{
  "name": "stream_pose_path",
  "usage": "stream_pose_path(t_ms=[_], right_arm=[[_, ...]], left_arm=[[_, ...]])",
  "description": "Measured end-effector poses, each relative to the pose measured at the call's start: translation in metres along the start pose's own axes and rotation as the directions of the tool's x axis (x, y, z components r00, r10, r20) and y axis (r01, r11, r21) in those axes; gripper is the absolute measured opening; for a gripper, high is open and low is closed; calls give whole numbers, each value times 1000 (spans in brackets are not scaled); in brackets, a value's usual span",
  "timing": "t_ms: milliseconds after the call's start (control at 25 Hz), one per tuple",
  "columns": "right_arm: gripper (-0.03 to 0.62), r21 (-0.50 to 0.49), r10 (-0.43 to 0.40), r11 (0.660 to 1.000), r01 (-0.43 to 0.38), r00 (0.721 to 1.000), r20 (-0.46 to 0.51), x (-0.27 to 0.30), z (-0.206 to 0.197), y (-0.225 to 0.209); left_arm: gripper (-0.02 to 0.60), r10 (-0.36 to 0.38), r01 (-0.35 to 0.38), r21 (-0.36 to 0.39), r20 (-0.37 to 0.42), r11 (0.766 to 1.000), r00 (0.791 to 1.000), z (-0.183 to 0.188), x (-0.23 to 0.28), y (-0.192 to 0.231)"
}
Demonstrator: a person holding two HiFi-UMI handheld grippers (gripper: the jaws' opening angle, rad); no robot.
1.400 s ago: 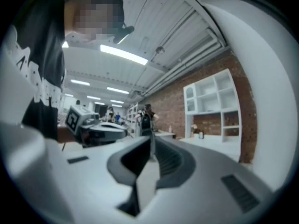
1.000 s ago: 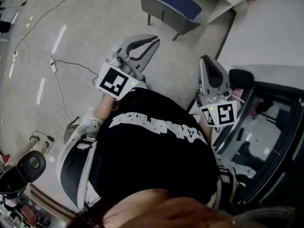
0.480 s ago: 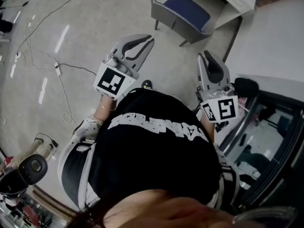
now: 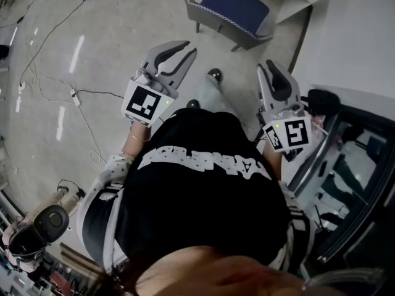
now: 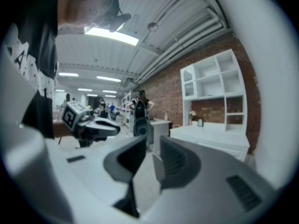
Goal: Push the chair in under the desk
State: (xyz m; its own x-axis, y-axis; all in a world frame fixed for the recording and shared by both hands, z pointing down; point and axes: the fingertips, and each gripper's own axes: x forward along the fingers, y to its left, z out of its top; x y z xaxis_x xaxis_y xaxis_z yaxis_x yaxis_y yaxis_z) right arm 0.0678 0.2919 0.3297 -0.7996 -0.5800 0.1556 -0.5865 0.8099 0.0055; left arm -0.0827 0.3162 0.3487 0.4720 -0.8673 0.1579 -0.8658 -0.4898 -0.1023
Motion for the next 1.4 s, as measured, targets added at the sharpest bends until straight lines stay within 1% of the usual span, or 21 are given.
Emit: stream_pose_path(t_ms=[80, 240, 440, 560, 680, 760, 840, 920, 1040, 1160, 1240, 1320, 1400], right_arm=[[95, 13, -7, 1000, 7, 1000, -6, 9, -6, -13], [106, 6, 4, 1000, -3, 999, -38, 37, -15, -32], [115, 20, -5, 1000, 6, 998, -69, 63, -27, -54], [125, 27, 11, 1000, -8, 992, -123, 79, -43, -61], [144, 32, 24, 999, -18, 981, -192, 93, -65, -69], [146, 41, 21, 999, -11, 973, -229, 100, -78, -77], [149, 49, 15, 999, -2, 966, -259, 104, -90, -85], [155, 53, 16, 999, -1, 960, -280, 108, -100, -92], [169, 58, 18, 998, 0, 949, -315, 112, -114, -100], [185, 57, 35, 998, -16, 932, -362, 114, -130, -105], [197, 61, 50, 998, -29, 919, -391, 115, -142, -107], [204, 57, 59, 998, -39, 905, -420, 115, -156, -112], [206, 46, 64, 998, -49, 894, -444, 116, -169, -115]], left_arm=[[101, 0, 0, 31, -22, 1000, 1000, -7, 9, 8], [120, 6, -3, 46, -79, 999, 997, -20, 28, 31], [129, -35, 41, 59, -112, 997, 993, -31, 64, 50], [141, -60, 71, 65, -159, 995, 986, -47, 85, 59], [177, -82, 95, 51, -205, 994, 975, -64, 105, 68], [184, -103, 116, 48, -221, 992, 970, -71, 117, 71], [192, -123, 141, 56, -254, 988, 959, -80, 129, 72], [203, -137, 166, 72, -308, 983, 941, -91, 140, 74], [215, -137, 207, 132, -410, 969, 902, -114, 156, 73], [224, -133, 272, 220, -494, 937, 859, -135, 167, 68], [230, -137, 317, 257, -540, 913, 831, -148, 174, 65], [233, -144, 354, 270, -576, 895, 805, -159, 183, 63], [244, -158, 381, 264, -599, 886, 785, -169, 191, 62]])
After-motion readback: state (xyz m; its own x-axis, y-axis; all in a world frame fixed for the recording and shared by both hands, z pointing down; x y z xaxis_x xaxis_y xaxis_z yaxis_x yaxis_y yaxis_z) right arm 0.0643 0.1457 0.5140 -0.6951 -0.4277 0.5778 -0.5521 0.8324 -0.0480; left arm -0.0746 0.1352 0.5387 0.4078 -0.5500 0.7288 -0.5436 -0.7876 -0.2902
